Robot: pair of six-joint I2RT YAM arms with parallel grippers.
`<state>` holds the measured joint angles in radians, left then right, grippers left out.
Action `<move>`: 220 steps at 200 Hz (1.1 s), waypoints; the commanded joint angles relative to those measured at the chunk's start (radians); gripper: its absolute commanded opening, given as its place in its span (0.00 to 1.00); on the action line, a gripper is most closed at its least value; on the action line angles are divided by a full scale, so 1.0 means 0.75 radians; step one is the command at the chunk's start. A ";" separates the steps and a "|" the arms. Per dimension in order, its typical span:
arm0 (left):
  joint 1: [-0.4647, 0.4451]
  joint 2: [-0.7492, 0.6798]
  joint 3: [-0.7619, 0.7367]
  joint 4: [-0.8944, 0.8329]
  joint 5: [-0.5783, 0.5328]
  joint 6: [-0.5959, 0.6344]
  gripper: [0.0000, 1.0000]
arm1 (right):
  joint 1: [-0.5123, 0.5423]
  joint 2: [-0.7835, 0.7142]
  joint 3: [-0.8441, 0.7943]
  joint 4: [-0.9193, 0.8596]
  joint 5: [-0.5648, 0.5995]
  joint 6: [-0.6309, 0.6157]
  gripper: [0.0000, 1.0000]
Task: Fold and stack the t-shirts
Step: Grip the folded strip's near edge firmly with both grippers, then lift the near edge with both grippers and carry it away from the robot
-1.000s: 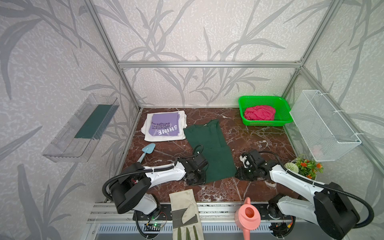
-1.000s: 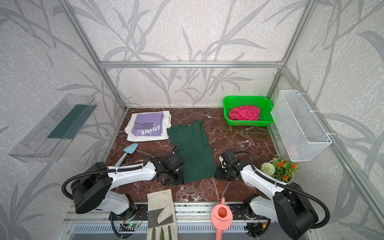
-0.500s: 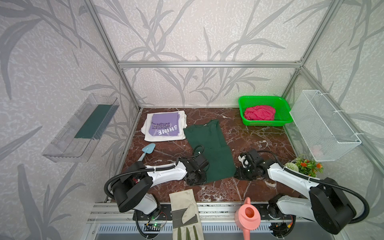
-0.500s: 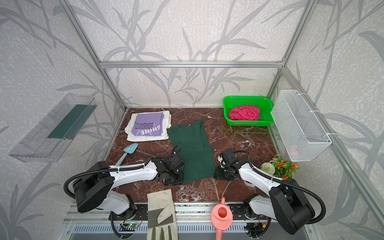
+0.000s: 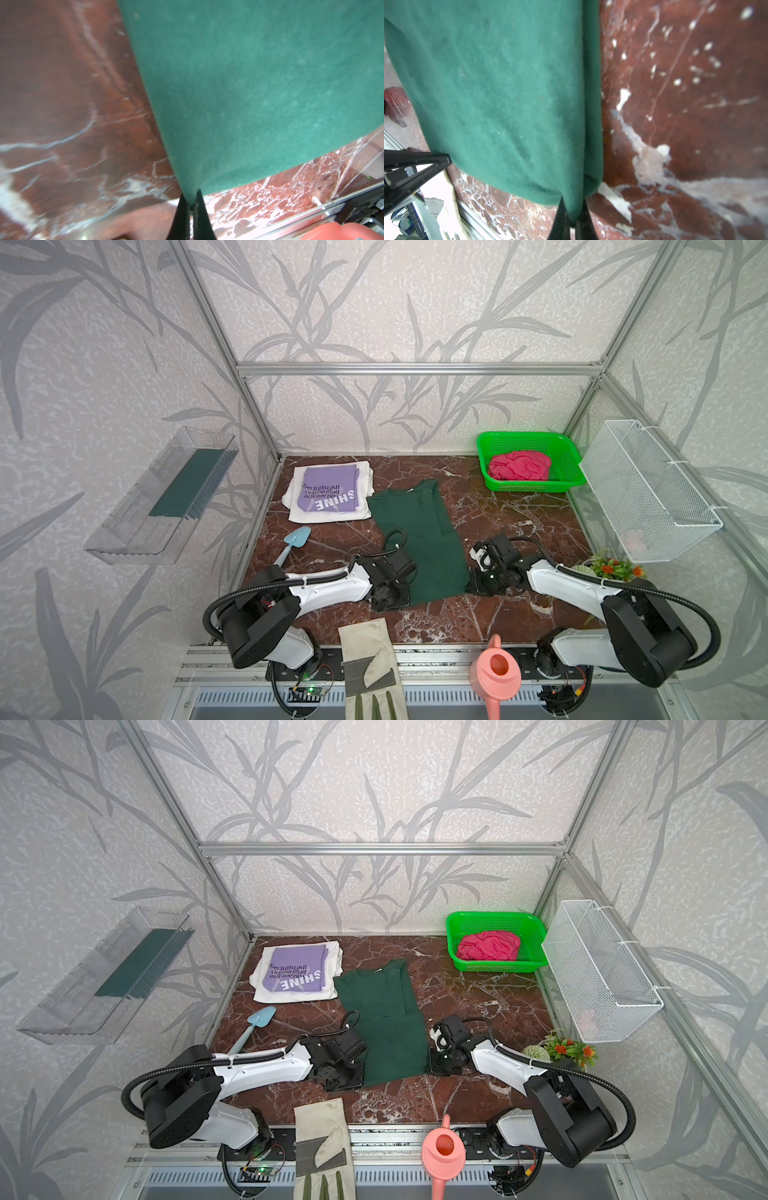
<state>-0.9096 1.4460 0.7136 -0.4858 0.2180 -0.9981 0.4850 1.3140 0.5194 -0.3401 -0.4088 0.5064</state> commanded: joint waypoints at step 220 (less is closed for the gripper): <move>0.247 -0.566 0.490 -0.636 -0.077 0.419 0.00 | 0.248 -0.404 0.596 -0.530 0.219 0.213 0.00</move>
<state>-0.7879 1.0161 1.0405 -0.9527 0.1947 -0.7250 0.6956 0.9661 0.9123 -0.7658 -0.2852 0.7101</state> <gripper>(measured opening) 0.048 0.061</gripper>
